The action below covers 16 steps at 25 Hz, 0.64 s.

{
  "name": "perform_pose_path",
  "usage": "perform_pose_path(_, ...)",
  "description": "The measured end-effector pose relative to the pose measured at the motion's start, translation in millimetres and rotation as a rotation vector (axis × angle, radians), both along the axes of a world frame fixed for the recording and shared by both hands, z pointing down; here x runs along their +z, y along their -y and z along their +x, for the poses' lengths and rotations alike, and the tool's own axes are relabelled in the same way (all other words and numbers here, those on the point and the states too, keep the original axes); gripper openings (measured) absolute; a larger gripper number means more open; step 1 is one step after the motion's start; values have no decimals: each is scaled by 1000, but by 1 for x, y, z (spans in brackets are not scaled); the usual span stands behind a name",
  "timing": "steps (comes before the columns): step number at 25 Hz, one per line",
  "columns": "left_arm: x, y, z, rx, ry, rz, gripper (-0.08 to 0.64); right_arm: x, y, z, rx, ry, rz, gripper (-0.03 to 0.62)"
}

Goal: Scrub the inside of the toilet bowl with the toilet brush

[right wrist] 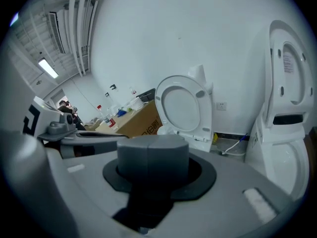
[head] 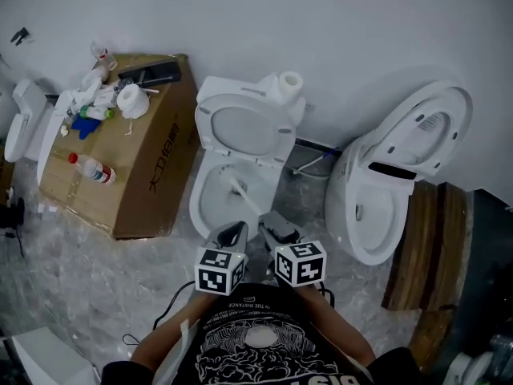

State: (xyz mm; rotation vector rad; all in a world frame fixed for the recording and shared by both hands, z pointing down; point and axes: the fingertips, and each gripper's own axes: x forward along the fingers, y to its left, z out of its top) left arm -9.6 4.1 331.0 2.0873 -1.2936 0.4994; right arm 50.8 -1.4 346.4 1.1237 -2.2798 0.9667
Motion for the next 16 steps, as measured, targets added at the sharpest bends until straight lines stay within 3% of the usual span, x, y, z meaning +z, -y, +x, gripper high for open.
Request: perform_pose_path(16,4,0,24,52,10,-14,-8,1,-5,18,27,26,-4,150)
